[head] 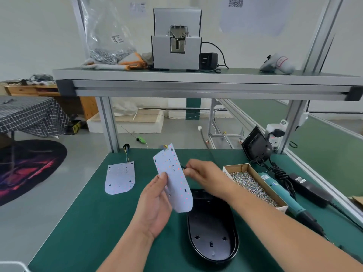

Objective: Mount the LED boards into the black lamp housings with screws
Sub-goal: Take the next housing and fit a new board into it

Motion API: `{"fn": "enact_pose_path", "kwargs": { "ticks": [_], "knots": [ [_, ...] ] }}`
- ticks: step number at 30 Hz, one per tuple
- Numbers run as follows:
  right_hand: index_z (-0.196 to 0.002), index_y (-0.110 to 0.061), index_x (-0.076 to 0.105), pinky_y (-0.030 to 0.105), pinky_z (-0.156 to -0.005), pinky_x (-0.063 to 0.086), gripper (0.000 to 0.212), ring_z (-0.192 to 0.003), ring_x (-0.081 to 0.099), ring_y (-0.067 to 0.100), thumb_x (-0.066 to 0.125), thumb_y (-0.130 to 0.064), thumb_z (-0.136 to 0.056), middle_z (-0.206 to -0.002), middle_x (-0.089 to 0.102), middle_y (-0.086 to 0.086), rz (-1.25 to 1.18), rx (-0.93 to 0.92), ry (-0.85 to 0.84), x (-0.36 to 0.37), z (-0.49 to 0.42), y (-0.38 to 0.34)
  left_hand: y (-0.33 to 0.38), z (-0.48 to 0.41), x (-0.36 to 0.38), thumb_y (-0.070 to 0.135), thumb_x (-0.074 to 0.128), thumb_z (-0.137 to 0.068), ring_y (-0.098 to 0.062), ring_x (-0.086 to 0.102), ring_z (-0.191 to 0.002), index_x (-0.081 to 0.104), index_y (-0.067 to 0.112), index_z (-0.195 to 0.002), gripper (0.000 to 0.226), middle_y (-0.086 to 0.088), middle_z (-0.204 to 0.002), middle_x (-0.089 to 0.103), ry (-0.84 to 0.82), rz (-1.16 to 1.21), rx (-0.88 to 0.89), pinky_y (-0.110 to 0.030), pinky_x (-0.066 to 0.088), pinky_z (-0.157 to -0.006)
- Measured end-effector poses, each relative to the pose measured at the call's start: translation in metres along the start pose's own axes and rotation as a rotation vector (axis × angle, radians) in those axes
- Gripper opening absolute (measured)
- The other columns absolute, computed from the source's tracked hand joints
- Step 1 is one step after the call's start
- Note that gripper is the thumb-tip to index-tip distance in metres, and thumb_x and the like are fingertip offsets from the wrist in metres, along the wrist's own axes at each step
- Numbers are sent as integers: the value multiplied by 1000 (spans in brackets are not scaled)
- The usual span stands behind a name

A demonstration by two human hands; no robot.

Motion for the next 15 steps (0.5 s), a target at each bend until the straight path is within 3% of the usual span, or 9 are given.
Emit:
{"fn": "enact_pose_path", "kwargs": {
  "ticks": [2,4,6,9,11,13,15],
  "knots": [
    [-86,-31,58,26,-69,48,21,-71,56,5,57,-28,-107,-79,66,-19,80,-50,-76,8,5,-13,-1,0,1,35,59,-104,-22,70,-110,66,5,-136,44,-13,-129,71,-31,-3,4,-35,60,-88],
    [-94,-18,58,38,-75,54,13,-83,66,26,52,-23,-105,-92,74,-2,259,-93,-164,16,6,-23,-2,0,0,38,61,-101,-26,68,-117,62,2,-142,54,-17,-136,68,-38,-11,-3,-38,60,-91],
    [-96,-16,57,40,-74,53,13,-85,65,36,48,-24,-101,-95,74,9,366,-116,-170,17,7,-28,-3,-3,-3,36,62,-103,-28,68,-118,60,2,-143,53,-18,-138,67,-11,-12,4,-39,61,-90],
    [-90,-17,59,41,-70,49,31,-79,60,29,42,-43,-95,-87,69,2,370,-167,-141,11,11,-29,0,-7,-9,35,54,-105,-27,69,-123,59,5,-144,50,-14,-141,67,85,92,16,-42,58,-95],
    [-89,-21,61,40,-72,47,27,-81,58,20,53,-45,-99,-85,65,-6,370,-152,-130,1,15,-14,4,-11,-20,30,53,-107,-25,69,-125,62,9,-142,42,-8,-139,71,195,183,25,-44,60,-96],
    [-95,-22,67,40,-82,49,12,-92,58,18,63,-32,-100,-92,66,-9,404,-125,-92,-15,17,10,8,-14,-31,24,57,-107,-22,75,-110,65,14,-139,34,0,-127,76,326,228,35,-37,65,-81],
    [-101,-23,71,36,-93,47,5,-102,54,16,67,-21,-99,-97,66,-11,451,-101,-30,-30,21,33,9,-13,-35,21,60,-105,-17,75,-79,68,15,-130,27,3,-107,78,404,223,33,-29,60,-59]
  ]
}}
Point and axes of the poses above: each hand's wrist, its own z-axis away from the middle knuckle, its own x-axis out of the palm, y = z × x, the point moved 2 cm from there along -z, towards the middle knuckle
